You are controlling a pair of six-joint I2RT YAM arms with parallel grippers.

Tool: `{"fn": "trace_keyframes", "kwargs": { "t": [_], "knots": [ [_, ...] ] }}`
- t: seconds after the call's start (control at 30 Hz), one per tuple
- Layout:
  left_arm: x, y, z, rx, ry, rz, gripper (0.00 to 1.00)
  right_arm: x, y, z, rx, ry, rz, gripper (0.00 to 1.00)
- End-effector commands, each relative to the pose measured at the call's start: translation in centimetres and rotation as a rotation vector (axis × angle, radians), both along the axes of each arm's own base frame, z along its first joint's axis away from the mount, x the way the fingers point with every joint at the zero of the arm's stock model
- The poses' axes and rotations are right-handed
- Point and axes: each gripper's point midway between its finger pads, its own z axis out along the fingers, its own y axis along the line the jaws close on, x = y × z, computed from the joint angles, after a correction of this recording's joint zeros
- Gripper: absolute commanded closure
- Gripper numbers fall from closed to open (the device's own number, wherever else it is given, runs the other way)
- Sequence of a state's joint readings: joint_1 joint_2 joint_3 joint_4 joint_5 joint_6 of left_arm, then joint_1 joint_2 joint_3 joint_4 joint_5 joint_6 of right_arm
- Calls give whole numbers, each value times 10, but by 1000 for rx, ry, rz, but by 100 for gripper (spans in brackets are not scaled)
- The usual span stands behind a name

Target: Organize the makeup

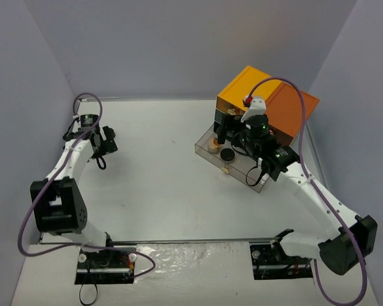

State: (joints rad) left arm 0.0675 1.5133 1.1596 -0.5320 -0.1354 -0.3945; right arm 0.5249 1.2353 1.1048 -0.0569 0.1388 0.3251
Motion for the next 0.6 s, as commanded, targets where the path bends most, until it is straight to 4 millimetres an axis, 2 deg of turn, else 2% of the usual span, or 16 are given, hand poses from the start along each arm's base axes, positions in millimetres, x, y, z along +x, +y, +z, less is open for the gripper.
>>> {"fn": "trace_keyframes", "kwargs": {
  "t": [0.0,0.1,0.13,0.2,0.27,0.33,0.47,0.57],
  "knots": [
    [58,11,11,-13,-77,12,3,-16,-4,21,-18,-85,73,0],
    [78,11,-7,-20,-33,-12,4,-25,-11,27,-14,-108,74,0],
    [83,11,-1,-19,-46,-13,4,-26,-11,24,-18,-104,74,0],
    [96,11,-16,-28,-11,-28,6,-30,-15,22,-17,-107,70,0],
    [107,12,-16,-25,-6,-35,8,-32,-16,18,-18,-101,68,0],
    [113,14,-31,-19,36,-42,10,-34,-17,18,-15,-102,68,0],
    [122,14,-47,-22,80,-52,17,-35,-18,15,-21,-96,69,0],
    [125,13,-57,-37,97,-51,28,-34,-19,14,-27,-94,68,0]
  ]
}}
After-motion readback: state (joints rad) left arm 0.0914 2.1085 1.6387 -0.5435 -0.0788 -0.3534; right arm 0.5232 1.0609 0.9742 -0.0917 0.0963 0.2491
